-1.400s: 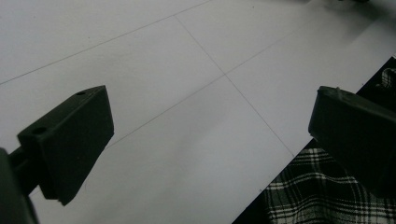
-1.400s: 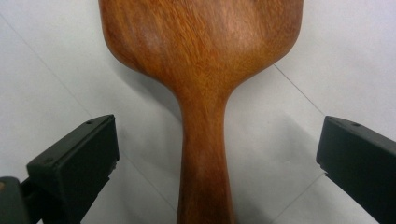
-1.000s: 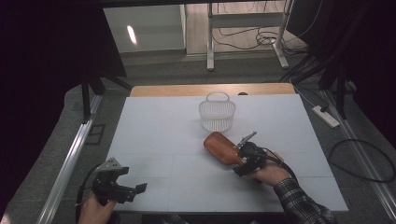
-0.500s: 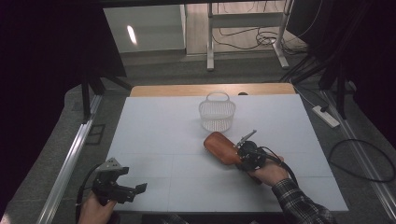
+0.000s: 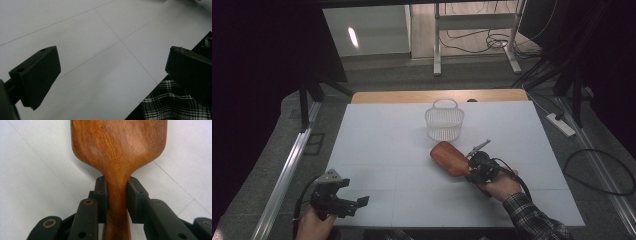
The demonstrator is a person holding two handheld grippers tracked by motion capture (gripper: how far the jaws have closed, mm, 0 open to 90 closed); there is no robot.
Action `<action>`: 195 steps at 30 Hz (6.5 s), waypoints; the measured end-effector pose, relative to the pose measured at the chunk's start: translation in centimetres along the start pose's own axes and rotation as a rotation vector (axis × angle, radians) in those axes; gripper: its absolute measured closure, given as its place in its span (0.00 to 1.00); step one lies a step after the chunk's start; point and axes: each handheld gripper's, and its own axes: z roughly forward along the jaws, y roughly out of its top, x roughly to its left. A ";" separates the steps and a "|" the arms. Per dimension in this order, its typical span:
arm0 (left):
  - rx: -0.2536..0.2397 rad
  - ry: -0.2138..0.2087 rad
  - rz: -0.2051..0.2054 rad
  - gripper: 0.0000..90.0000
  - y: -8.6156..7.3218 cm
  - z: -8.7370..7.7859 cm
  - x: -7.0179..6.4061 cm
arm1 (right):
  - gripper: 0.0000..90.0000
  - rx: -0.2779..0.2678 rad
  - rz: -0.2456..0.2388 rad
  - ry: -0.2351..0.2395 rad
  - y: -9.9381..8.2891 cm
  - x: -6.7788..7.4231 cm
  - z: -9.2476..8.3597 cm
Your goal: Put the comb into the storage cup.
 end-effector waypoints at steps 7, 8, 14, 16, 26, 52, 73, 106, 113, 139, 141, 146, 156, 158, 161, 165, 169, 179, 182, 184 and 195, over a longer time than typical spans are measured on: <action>-0.003 -0.003 -0.005 0.00 0.0 0.0 0.1 | 0.80 -0.043 0.007 0.014 -0.3 -0.1 -0.5; -0.003 -0.004 -0.004 0.00 0.0 0.0 0.1 | 0.80 -0.060 0.012 0.028 -0.4 -0.2 -0.9; -0.007 -0.008 -0.005 0.00 0.1 0.0 0.0 | 0.80 -0.097 0.002 0.036 -0.6 0.0 -1.5; -0.005 -0.012 0.001 0.00 0.1 0.0 0.0 | 0.80 -0.109 0.002 0.041 -0.6 0.1 -1.6; -0.030 -0.031 0.073 0.00 0.7 0.6 -0.6 | 0.80 -0.165 0.001 0.046 -0.6 0.2 -2.5; -0.049 -0.123 0.085 0.00 5.1 3.5 -1.6 | 0.80 -0.296 -0.007 0.060 -0.7 0.2 -5.2; -0.091 -0.202 0.061 0.00 8.7 5.7 -2.3 | 0.80 -0.356 -0.014 0.059 -0.6 0.8 -5.9; -0.112 -0.311 -0.002 0.00 13.2 8.8 -3.4 | 0.80 -0.421 -0.041 0.084 -0.2 2.2 -6.3; -0.115 -0.343 -0.012 0.00 14.0 9.5 -3.8 | 0.80 -0.430 -0.048 0.093 -0.1 2.6 -6.3; -0.125 -0.461 -0.086 0.00 15.8 11.8 -4.1 | 0.80 -0.457 -0.077 0.134 0.2 3.9 -6.1; -0.121 -0.468 -0.090 0.00 15.8 11.9 -4.2 | 0.80 -0.465 -0.090 0.137 0.2 4.1 -6.1; -0.117 -0.489 -0.104 0.00 16.0 12.2 -4.2 | 0.80 -0.467 -0.099 0.142 0.2 4.4 -6.1; -0.110 -0.516 -0.126 0.13 16.0 12.3 -4.3 | 0.80 -0.468 -0.120 0.151 0.2 4.8 -5.9; -0.111 -0.521 -0.129 0.22 16.0 12.3 -4.3 | 0.80 -0.468 -0.121 0.152 0.2 4.8 -5.8; -0.108 -0.535 -0.144 0.31 15.9 12.2 -4.0 | 0.80 -0.469 -0.124 0.155 0.2 4.8 -5.7; -0.100 -0.572 -0.167 0.35 15.8 12.3 -3.7 | 0.80 -0.463 -0.136 0.156 0.2 4.8 -5.5; -0.105 -0.632 -0.192 0.44 15.7 12.2 -3.4 | 0.80 -0.456 -0.151 0.160 0.1 4.8 -5.3; -0.086 -0.672 -0.189 0.61 15.7 12.1 -3.5 | 0.80 -0.414 -0.182 0.121 0.2 5.3 -4.3; -0.089 -0.668 -0.186 0.64 15.8 12.0 -3.5 | 0.79 -0.413 -0.190 0.108 0.3 5.4 -4.3; -0.094 -0.654 -0.173 0.64 15.8 11.8 -3.6 | 0.74 -0.408 -0.190 0.115 0.3 5.4 -4.3; -0.121 -0.622 -0.160 0.64 16.1 10.9 -3.3 | 0.37 -0.382 -0.150 0.135 0.5 5.2 -4.2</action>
